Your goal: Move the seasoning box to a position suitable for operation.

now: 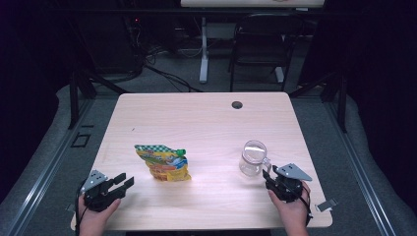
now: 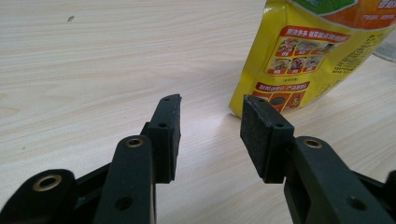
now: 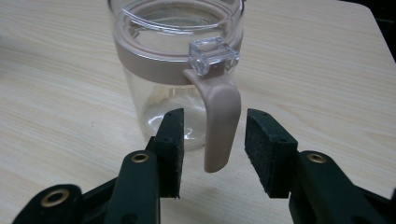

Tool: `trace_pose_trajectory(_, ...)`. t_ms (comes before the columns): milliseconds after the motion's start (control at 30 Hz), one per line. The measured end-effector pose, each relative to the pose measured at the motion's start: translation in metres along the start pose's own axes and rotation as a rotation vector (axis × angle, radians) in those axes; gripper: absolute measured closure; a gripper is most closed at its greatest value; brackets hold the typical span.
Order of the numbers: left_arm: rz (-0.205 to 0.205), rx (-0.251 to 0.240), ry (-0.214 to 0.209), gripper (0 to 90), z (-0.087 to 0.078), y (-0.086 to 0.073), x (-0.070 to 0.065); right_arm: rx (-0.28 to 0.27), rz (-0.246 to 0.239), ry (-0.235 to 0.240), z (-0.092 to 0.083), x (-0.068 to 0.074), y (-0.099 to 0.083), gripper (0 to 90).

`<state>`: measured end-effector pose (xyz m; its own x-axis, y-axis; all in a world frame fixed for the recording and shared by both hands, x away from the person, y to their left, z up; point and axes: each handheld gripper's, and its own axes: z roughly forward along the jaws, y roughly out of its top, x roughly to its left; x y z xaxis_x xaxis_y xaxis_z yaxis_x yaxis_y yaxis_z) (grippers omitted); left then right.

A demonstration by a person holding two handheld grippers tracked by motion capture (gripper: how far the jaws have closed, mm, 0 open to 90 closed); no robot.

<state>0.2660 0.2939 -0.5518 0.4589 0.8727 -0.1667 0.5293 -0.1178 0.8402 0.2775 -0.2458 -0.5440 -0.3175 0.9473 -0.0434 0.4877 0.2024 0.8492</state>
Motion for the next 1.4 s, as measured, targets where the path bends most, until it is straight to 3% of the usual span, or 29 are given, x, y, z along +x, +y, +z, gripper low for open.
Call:
trace_pose_trajectory(267, 0.014, 0.007, -0.015, 61.1, -0.003, -0.005, -0.004, 0.014, -0.005, -0.004, 0.012, -0.004, 0.004, 64.1)
trace_pose_trajectory(367, 0.023, 0.001, -0.025, 61.4, -0.007, -0.005, -0.007, 0.031, -0.055, -0.027, 0.014, -0.001, 0.006, 72.9)
trace_pose_trajectory(800, 0.052, 0.011, -0.035, 62.0, -0.01, -0.006, -0.009, 0.034, -0.035, 0.021, 0.012, -0.004, 0.008, 73.8)
trace_pose_trajectory(1000, 0.051, 0.016, -0.034, 62.0, -0.009, -0.006, -0.008, 0.045, -0.059, 0.069, 0.011, 0.001, 0.009, 73.8)
trace_pose_trajectory(1167, 0.049, 0.009, -0.036, 62.0, -0.009, -0.005, -0.007, 0.041, -0.119, 0.159, 0.009, 0.012, 0.009, 73.8)
trace_pose_trajectory(1200, 0.049, 0.009, -0.036, 62.0, -0.009, -0.005, -0.007, 0.041, -0.119, 0.159, 0.009, 0.012, 0.009, 73.8)
trace_pose_trajectory(1233, 0.049, 0.008, -0.037, 62.0, -0.009, -0.005, -0.007, 0.04, -0.148, 0.204, 0.008, 0.016, 0.009, 73.8)
trace_pose_trajectory(1300, 0.052, 0.005, -0.032, 61.7, -0.008, -0.005, -0.007, 0.033, -0.171, 0.241, 0.007, 0.02, 0.008, 73.8)
trace_pose_trajectory(1400, 0.049, 0.006, -0.029, 61.3, -0.008, -0.005, -0.006, 0.034, -0.201, 0.278, 0.006, 0.025, 0.007, 73.8)
